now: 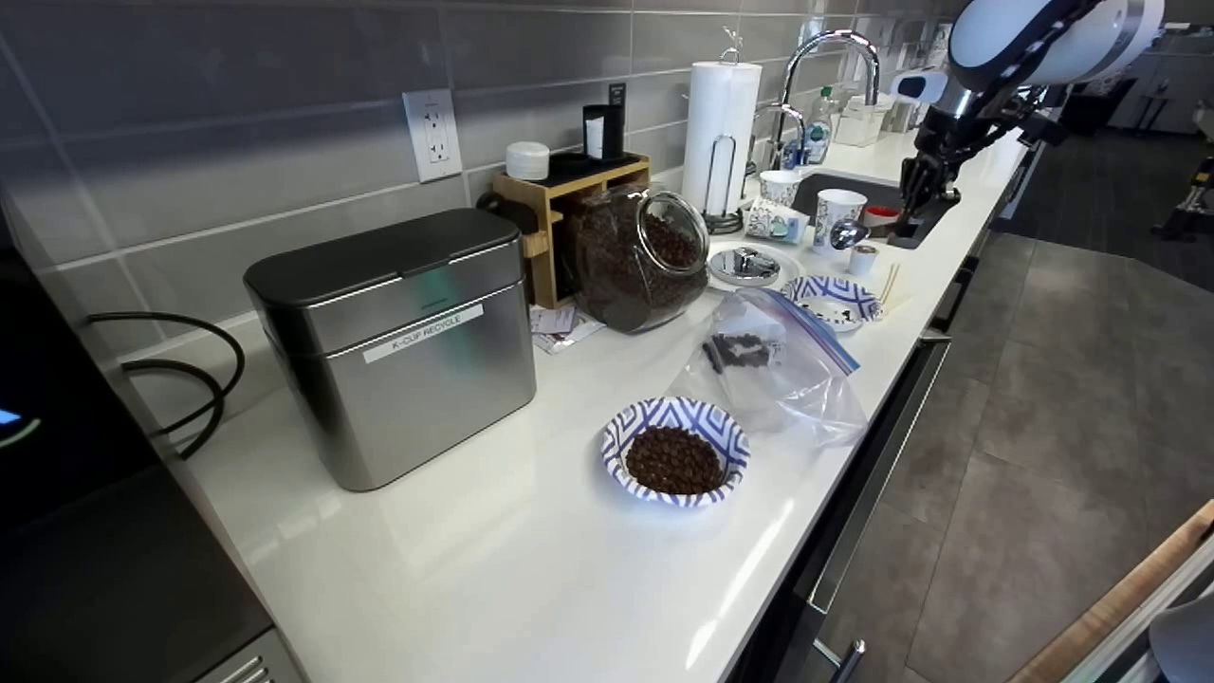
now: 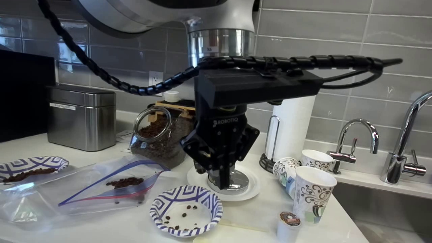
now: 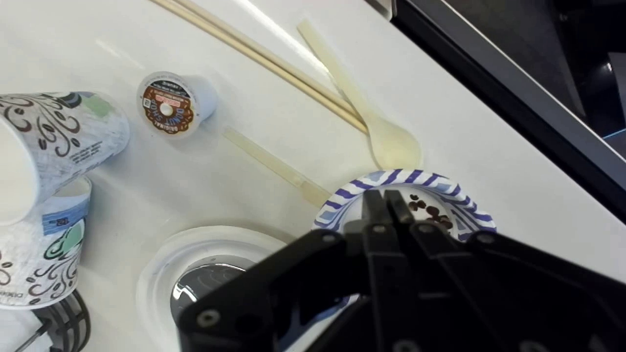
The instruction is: Put some of the contents in the jar on the plate
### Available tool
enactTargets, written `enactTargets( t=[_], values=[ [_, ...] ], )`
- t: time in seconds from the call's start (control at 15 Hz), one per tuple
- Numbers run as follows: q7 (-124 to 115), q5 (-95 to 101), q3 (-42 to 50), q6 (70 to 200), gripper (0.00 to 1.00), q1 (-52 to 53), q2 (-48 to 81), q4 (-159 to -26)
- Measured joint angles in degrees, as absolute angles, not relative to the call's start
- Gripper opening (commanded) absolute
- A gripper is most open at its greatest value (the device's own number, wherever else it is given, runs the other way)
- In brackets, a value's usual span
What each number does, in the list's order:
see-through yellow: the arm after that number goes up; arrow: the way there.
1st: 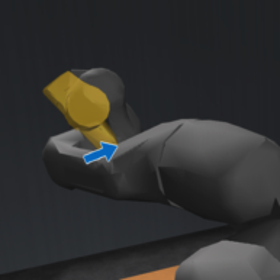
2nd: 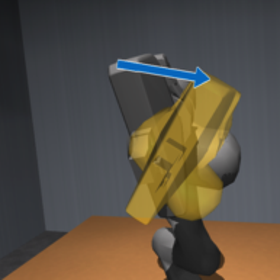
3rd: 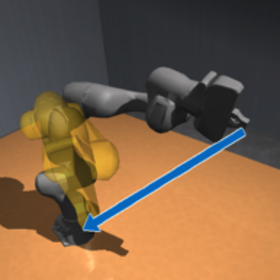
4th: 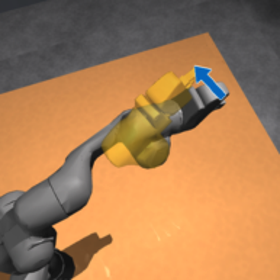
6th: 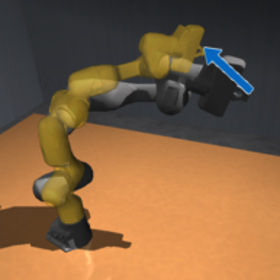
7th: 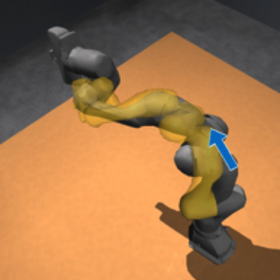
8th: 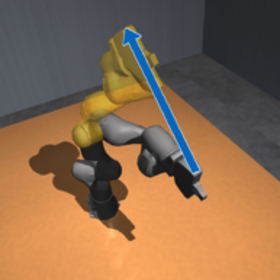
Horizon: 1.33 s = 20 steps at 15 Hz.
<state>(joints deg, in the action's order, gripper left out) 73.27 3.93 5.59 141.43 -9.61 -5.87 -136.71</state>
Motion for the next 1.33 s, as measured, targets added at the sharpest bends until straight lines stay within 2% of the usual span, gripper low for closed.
enactTargets(
  t=[0.67,1.33],
  values=[
    [73.3,9.1,6.6,150.8,0.01,-9.4,-10.2,-143.2],
    [77.4,5.3,9.8,150.8,0.01,-6.6,-11.3,-144.4]
  ],
)
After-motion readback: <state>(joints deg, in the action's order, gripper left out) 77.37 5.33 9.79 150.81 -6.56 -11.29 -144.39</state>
